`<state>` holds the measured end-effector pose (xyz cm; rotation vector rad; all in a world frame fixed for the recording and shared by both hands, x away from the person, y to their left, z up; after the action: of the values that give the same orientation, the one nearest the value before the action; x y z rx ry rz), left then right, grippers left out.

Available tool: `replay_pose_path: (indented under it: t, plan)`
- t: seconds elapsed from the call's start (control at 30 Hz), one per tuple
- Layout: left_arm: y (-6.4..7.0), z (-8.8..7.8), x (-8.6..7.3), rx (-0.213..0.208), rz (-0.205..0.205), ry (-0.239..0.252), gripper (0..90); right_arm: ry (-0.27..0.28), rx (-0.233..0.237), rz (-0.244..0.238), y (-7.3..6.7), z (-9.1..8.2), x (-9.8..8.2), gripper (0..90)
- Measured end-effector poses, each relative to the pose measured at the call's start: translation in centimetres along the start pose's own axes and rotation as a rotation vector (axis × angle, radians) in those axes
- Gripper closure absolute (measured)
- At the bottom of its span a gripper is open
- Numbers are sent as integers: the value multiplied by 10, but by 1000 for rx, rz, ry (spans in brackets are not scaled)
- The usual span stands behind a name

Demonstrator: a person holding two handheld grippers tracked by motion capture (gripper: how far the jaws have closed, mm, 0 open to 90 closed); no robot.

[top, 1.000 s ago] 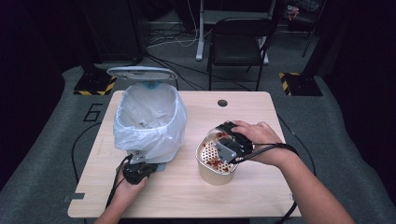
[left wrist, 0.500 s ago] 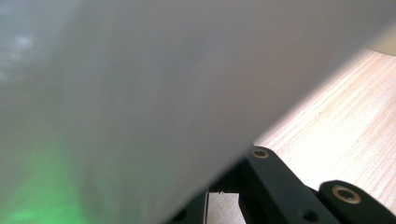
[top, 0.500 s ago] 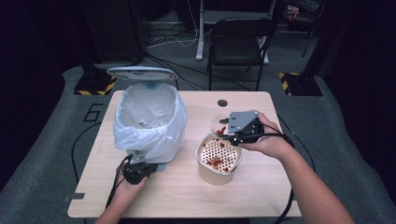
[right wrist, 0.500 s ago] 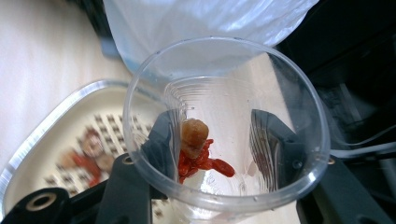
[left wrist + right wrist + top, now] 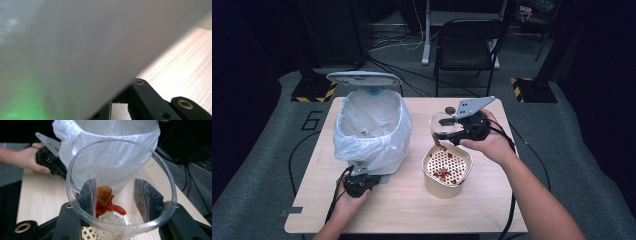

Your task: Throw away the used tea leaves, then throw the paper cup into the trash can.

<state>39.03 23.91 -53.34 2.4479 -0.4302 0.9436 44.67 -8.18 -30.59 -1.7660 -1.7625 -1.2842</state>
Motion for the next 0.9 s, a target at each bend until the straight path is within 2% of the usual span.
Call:
replay_pose_path:
  t: [0.07,0.1,0.2,0.4,0.67,0.73,0.77,0.87,0.9]
  plan:
    - [0,0,0,1,4,-3,900,-1,-9,0,1,1,4,532]
    - [0,0,0,-1,1,-2,900,13,-16,11,3,4,12,532]
    - [-1,0,0,5,5,-6,900,43,3,44,6,10,25,531]
    - [-2,0,0,10,6,-9,900,57,18,51,9,20,45,530]
    - [-3,-1,0,16,17,-22,900,79,29,34,14,29,73,531]
    - [-4,-2,0,22,26,-24,900,83,29,39,16,30,80,531]
    - [-4,-2,1,14,47,-25,900,89,18,39,18,32,85,531]
    - [-4,-2,1,14,49,-22,900,107,15,48,21,34,91,531]
    - [-6,-2,2,25,62,-32,900,116,16,49,21,35,93,531]
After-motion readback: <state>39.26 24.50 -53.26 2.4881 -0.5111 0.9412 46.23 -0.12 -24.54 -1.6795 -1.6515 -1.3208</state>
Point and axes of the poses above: each handheld gripper's, and its own axes: z roughly forward along the jaws, x roughly out of its top, y roughly to its right, the point moved 3 cm from there along z, roughly forward along the jaws, and after that the axes turned 15 degrees about -z, right-handed, at the moved point
